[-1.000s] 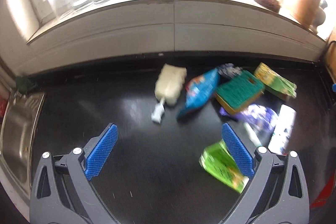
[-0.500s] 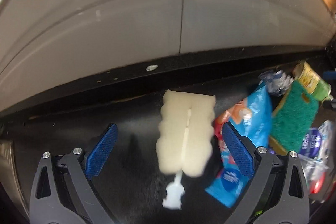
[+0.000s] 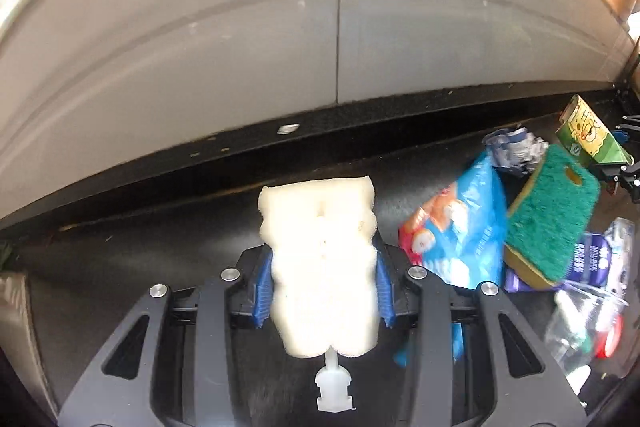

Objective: Collect trash
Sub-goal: 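Grasp the white sponge brush with the left tool while the right tool grasps the SpongeBob cup, then carry the sponge brush and cup to the bin and open both tools, then raise both tools back over the countertop, then grasp the blue snack bag with the left tool while the right tool grasps the blister pack, then lift the blister pack with the right tool while the left tool holds the blue bag, then carry the blue bag and blister pack to the bin and open both tools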

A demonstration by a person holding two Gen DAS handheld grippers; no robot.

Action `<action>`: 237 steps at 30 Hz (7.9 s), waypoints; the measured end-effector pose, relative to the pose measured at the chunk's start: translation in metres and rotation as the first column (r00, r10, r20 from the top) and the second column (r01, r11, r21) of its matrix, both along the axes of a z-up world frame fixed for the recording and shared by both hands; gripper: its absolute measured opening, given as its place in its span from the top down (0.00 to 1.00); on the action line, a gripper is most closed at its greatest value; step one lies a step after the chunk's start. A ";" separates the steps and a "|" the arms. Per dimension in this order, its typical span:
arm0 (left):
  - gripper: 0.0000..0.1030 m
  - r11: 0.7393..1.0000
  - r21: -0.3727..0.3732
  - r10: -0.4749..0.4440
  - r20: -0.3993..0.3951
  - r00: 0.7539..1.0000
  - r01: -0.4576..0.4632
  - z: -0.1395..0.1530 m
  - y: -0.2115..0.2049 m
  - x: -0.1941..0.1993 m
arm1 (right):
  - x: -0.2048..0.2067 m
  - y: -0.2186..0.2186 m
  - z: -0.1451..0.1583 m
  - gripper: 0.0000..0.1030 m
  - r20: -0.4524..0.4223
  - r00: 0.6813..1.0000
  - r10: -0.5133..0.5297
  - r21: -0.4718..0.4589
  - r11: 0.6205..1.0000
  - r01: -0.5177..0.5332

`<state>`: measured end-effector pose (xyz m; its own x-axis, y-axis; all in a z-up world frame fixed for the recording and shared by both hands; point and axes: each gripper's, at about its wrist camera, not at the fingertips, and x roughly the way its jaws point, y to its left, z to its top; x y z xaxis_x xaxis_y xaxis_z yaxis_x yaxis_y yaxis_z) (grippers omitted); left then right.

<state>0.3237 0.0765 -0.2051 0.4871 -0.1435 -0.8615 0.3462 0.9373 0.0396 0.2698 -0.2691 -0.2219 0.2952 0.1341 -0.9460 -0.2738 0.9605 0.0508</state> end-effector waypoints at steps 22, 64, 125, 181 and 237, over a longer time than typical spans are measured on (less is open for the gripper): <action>0.62 0.984 -0.040 0.171 -0.016 0.985 -0.171 0.065 -0.013 -0.273 | -0.206 0.017 0.114 0.42 0.123 0.992 -0.042 0.098 0.995 0.030; 0.62 0.409 -0.069 0.899 -0.143 0.415 -0.910 -0.022 0.294 -0.592 | -0.383 0.526 0.047 0.41 -0.055 0.581 0.812 0.300 0.569 -0.766; 0.11 0.988 -0.115 0.121 0.127 0.984 -0.106 0.087 -0.032 -0.252 | -0.215 0.019 0.117 0.16 0.139 0.960 -0.241 0.234 0.950 0.205; 0.77 0.989 -0.087 0.110 -0.074 0.991 -0.116 0.027 -0.045 -0.248 | -0.193 -0.019 0.029 0.65 -0.123 0.946 -0.299 0.252 0.913 0.321; 0.77 0.812 -0.064 0.580 -0.018 0.814 -0.580 0.046 0.159 -0.429 | -0.276 0.342 0.078 0.59 -0.008 0.852 0.523 0.353 0.799 -0.487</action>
